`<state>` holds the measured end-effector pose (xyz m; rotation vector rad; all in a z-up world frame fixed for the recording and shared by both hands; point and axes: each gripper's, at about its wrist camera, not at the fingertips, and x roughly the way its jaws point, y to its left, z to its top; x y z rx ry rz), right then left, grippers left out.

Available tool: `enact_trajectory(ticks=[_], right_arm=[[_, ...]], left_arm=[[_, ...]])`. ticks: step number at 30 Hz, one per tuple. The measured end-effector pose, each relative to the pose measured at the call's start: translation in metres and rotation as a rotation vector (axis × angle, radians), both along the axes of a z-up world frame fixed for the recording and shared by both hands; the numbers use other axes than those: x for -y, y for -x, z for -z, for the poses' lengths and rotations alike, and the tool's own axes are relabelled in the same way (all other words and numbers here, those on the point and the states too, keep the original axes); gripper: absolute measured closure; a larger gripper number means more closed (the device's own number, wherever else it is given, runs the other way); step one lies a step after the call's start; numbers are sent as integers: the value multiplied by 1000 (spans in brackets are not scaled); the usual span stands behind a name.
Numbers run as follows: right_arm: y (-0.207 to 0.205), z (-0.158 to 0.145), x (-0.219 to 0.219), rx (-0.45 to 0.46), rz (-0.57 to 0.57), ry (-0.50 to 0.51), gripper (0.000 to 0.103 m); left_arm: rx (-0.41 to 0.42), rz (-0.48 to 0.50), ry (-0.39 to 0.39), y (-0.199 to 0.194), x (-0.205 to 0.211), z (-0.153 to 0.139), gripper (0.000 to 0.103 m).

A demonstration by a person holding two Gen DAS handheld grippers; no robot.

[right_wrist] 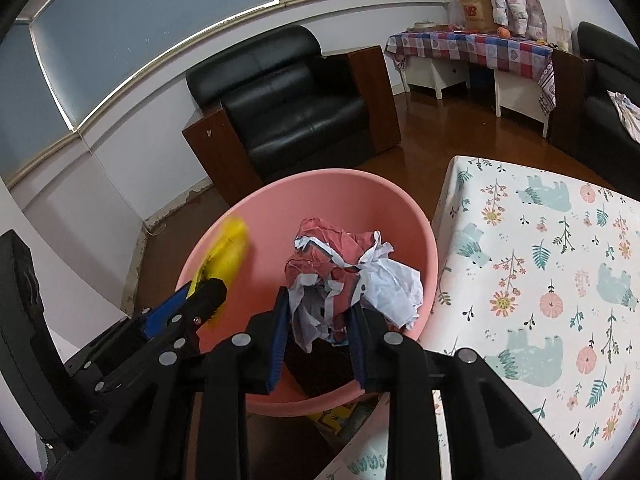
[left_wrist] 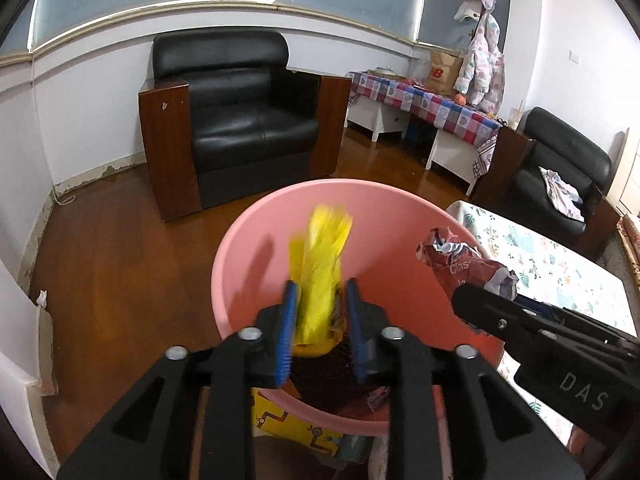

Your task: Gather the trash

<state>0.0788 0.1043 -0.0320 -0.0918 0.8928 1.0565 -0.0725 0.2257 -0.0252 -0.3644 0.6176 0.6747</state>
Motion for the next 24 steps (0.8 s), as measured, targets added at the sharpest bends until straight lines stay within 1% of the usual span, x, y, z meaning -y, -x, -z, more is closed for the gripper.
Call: enact_trajectory(ticks=[1,2,7,9,11,18,19,20,21,24], right_arm=[[0,0,0,-1,-3,1,76],[2,0,-1,-1,-5,1,75],[2,-1,-4,-1,-15,-4,72],[2,-2,-3,4,-14,-7,65],[3,-4,-1,10,-12,-15,62],[9,-14,10,64,-21,-27,62],[11,-14,13,72,-23,-27,62],[12,-15,16,80,-24,-26,62],[14,-16,19,90,-26,-26,62],[21,-18,30,125,-30,-28,60]], left_arm=[[3,2,3,0,0,0,65],[5,5,5,0,-1,0,61],[6,0,22,1,-6,1,60],[5,0,26,1,-6,1,60],[9,0,22,2,-6,1,59],[19,8,16,4,-2,-2,59],[18,10,15,4,-2,-3,57],[20,12,14,5,0,-3,51],[26,11,12,5,1,-4,49],[33,12,9,6,5,-8,48]])
